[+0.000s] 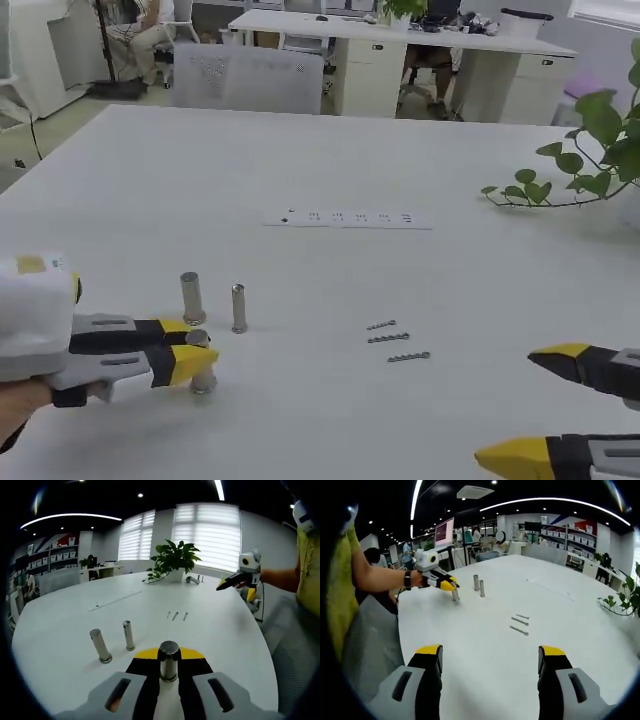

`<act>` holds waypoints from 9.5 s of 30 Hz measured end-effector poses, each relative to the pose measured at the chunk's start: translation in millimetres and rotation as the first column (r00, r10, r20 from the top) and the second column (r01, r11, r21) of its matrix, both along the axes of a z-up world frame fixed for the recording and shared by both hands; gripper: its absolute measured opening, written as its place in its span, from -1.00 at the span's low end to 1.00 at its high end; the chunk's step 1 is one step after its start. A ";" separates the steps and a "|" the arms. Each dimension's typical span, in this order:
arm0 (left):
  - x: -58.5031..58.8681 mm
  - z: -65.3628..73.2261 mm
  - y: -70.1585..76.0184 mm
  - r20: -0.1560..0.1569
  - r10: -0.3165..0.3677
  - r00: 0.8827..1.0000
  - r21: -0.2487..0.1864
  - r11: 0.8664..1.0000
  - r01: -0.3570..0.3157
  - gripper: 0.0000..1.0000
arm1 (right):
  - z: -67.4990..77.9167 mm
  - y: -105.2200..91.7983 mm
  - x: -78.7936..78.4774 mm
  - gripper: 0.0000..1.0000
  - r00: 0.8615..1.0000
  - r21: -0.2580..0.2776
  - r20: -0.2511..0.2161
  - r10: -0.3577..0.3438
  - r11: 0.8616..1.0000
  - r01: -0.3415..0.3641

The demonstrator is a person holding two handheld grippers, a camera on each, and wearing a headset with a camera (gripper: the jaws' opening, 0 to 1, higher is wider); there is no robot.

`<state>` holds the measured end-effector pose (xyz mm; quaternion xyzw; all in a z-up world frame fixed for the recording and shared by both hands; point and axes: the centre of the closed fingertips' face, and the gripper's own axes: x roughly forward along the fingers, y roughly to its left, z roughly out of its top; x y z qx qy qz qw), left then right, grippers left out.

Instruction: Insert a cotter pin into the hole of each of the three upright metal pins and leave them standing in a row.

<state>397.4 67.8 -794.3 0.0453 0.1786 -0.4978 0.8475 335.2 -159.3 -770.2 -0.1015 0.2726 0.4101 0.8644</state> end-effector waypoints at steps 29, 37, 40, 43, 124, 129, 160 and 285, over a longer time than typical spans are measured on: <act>-67.3 12.7 -17.6 -0.016 -0.236 0.972 -0.027 0.972 0.235 -0.81 | 15.3 25.8 -21.8 0.58 0.995 0.016 0.014 0.099 0.995 -0.099; -72.7 1.3 -21.6 -0.028 -0.276 0.961 -0.022 0.961 0.275 -0.81 | 14.2 31.0 -24.2 0.58 0.993 0.010 0.010 0.114 0.993 -0.115; -74.8 0.6 -22.7 -0.028 -0.288 0.957 -0.026 0.958 0.287 -0.81 | 12.8 32.3 -24.5 0.58 0.993 0.005 0.008 0.119 0.993 -0.119; -75.5 -0.8 -22.1 -0.026 -0.294 0.956 -0.024 0.956 0.293 -0.81 | 12.8 33.7 -24.4 0.58 0.992 0.005 0.008 0.122 0.993 -0.122; -79.2 -25.0 -11.9 -0.052 -0.340 0.939 -0.037 0.940 0.339 -0.75 | 11.2 38.3 -25.2 0.56 0.992 -0.005 0.010 0.125 0.992 -0.125; -79.1 -24.9 -11.5 -0.054 -0.345 0.937 -0.049 0.938 0.343 -0.75 | 11.8 37.6 -25.3 0.56 0.992 -0.006 0.012 0.122 0.993 -0.122; -70.4 22.0 -9.6 -0.041 -0.245 0.969 -0.122 0.963 0.239 -0.27 | 15.4 41.9 -24.7 0.55 0.990 -0.008 0.022 0.142 0.990 -0.142; -107.3 64.2 -1.8 -0.014 0.055 0.998 -0.050 0.997 -0.056 -0.04 | -91.9 23.3 108.2 -0.69 0.874 -0.441 -0.253 0.414 0.755 -0.485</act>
